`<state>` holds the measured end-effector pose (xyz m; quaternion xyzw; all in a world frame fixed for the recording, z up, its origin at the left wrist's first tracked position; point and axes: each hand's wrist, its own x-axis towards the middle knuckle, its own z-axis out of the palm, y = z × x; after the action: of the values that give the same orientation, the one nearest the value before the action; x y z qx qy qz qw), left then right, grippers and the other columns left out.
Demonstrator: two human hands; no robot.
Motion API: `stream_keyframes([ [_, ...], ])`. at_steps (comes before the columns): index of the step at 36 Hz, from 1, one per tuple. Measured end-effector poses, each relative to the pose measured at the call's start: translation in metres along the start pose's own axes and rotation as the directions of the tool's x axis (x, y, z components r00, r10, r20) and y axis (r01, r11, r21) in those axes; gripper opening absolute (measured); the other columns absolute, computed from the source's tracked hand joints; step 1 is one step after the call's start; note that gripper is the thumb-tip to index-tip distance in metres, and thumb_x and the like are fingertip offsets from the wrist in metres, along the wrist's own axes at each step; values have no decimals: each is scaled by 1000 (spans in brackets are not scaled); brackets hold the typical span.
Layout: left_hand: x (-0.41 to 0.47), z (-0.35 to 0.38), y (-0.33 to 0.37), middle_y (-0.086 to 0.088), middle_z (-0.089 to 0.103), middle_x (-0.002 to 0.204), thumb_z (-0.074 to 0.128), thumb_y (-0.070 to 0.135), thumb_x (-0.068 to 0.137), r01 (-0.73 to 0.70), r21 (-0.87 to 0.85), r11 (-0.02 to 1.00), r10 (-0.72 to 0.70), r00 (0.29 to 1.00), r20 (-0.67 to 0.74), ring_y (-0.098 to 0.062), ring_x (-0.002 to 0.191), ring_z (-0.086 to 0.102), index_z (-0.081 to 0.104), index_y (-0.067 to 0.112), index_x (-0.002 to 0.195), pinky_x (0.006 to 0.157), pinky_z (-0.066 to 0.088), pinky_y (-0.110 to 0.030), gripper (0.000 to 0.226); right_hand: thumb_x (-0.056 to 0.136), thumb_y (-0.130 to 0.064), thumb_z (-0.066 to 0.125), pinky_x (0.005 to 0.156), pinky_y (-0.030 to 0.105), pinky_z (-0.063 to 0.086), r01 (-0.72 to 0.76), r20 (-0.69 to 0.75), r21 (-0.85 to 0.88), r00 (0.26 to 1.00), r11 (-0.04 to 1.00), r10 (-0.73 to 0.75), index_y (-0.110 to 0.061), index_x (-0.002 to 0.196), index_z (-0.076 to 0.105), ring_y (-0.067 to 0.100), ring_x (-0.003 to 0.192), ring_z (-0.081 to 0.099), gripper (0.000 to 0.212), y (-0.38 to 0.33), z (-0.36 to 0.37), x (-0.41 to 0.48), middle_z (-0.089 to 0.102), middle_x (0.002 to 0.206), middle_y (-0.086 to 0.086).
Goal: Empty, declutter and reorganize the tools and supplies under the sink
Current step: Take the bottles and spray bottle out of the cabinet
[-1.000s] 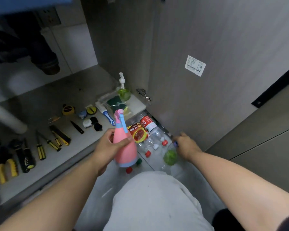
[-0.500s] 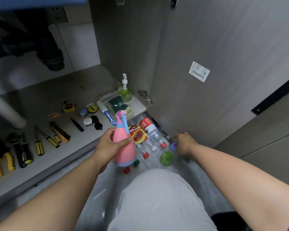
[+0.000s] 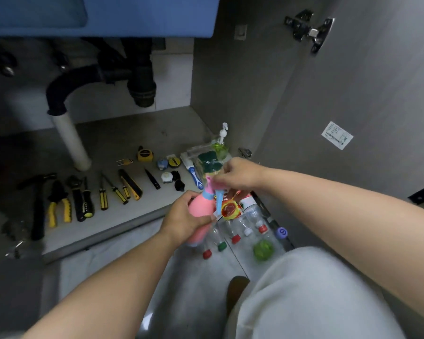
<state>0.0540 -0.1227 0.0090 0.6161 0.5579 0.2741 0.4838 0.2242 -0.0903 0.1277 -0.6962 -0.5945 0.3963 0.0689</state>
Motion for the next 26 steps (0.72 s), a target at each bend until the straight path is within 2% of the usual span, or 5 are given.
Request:
stream_keyframes([
  [3, -1, -9, -5, 8, 60, 114, 94, 35, 65, -2, 95, 995, 10, 996, -87, -18, 100, 57, 57, 29, 117, 79, 54, -33, 64, 86, -26, 72, 46, 24, 51, 20, -79, -170, 996, 985, -34, -2, 86, 74, 20, 57, 62, 24, -17, 16, 10, 71, 73, 13],
  [7, 4, -30, -11, 1, 59, 128, 92, 31, 69, 63, 171, 983, -50, 996, -75, -24, 113, 56, 55, 26, 131, 91, 52, -41, 73, 88, -27, 71, 67, 36, 59, 45, -98, -285, 992, 957, -76, -4, 92, 73, 24, 71, 72, 23, -30, 33, 31, 75, 83, 14],
  [11, 22, -71, -7, -5, 48, 150, 81, 33, 83, 98, 442, 892, -137, 989, 58, -26, 134, 49, 48, 25, 147, 110, 44, -41, 72, 88, -27, 72, 69, 39, 60, 88, -32, -370, 994, 925, -107, -8, 98, 70, 25, 76, 71, 21, -33, 52, 54, 73, 88, 12],
  [18, 44, -137, 0, -4, 63, 130, 68, 34, 95, 106, 601, 792, -177, 982, 60, -22, 117, 60, 62, 20, 130, 91, 45, -25, 39, 94, -43, 62, 84, 39, 56, 135, 37, -511, 990, 849, -136, -12, 109, 67, 30, 98, 65, 35, -25, 99, 92, 68, 107, 12],
  [26, 61, -131, -25, -2, 63, 102, 69, 26, 95, 176, 442, 880, -210, 977, 27, -18, 95, 60, 65, 21, 106, 94, 51, -31, 13, 95, -44, 56, 77, 38, 56, 179, -55, -579, 965, 796, -256, -16, 99, 64, 32, 88, 65, 30, -30, 136, 119, 67, 94, 11],
])
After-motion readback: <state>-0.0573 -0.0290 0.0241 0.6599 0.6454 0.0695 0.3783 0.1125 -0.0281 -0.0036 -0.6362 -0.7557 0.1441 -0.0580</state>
